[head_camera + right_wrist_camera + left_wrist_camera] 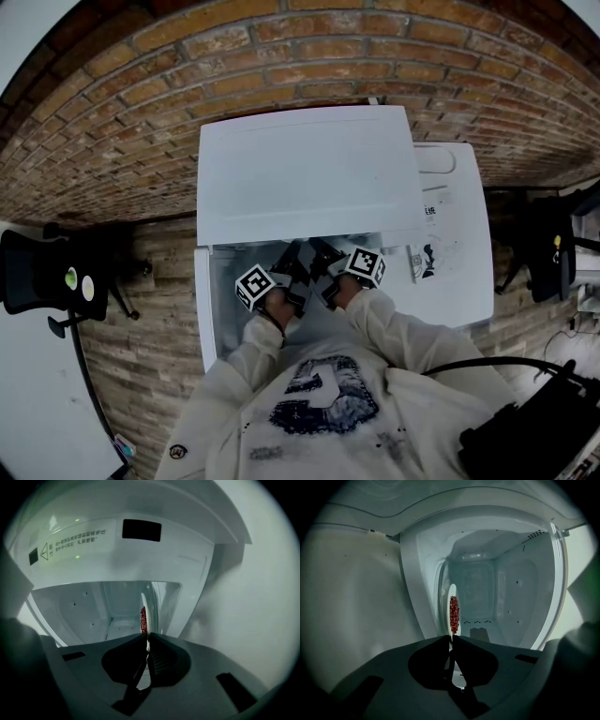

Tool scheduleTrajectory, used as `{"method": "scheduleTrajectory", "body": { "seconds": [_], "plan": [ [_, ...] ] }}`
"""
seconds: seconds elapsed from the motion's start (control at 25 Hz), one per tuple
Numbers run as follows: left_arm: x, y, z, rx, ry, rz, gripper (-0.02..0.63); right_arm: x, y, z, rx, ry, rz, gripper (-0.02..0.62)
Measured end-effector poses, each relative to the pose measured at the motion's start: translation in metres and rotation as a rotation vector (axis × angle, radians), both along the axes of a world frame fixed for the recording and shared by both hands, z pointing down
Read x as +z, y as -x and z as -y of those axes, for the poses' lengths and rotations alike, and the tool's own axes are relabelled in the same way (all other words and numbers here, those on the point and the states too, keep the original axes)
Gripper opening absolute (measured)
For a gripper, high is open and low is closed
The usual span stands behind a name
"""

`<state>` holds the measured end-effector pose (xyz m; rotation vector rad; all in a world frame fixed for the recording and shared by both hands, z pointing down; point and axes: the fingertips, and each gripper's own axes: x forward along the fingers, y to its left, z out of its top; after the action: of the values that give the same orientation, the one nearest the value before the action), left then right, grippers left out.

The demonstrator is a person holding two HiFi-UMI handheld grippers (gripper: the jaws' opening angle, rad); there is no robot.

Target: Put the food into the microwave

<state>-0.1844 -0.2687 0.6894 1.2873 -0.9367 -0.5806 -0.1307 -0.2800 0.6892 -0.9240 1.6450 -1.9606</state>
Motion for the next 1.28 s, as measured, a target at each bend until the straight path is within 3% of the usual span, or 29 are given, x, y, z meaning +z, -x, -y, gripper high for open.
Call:
{"method": "scheduleTrajectory", "body": {
  "seconds": [0.64, 0.76, 0.96, 1.12, 1.28],
  "plan": [
    [-0.015, -0.012, -0.027, 0.054, -0.061, 0.038, 0.046, -0.013, -0.009, -0.025, -0.041, -0.026, -0.007, 0.031],
    [-0.030, -0.019, -0.037, 0.103, -0.118, 0.120, 0.046, -0.014, -0.015, -0.039, -0.096, -0.038, -0.065, 0.031],
    [-0.065, -0.035, -0.052, 0.192, -0.237, 0.271, 0.044, -0.042, -0.030, -0.057, -0.184, -0.144, -0.157, 0.029],
    [-0.101, -0.046, -0.064, 0.273, -0.364, 0.484, 0.044, -0.072, -0.046, -0.070, -0.235, -0.245, -0.225, 0.028],
    [-0.136, -0.054, -0.079, 0.334, -0.464, 0.686, 0.043, -0.099, -0.063, -0.086, -0.293, -0.352, -0.359, 0.021]
  ]
}}
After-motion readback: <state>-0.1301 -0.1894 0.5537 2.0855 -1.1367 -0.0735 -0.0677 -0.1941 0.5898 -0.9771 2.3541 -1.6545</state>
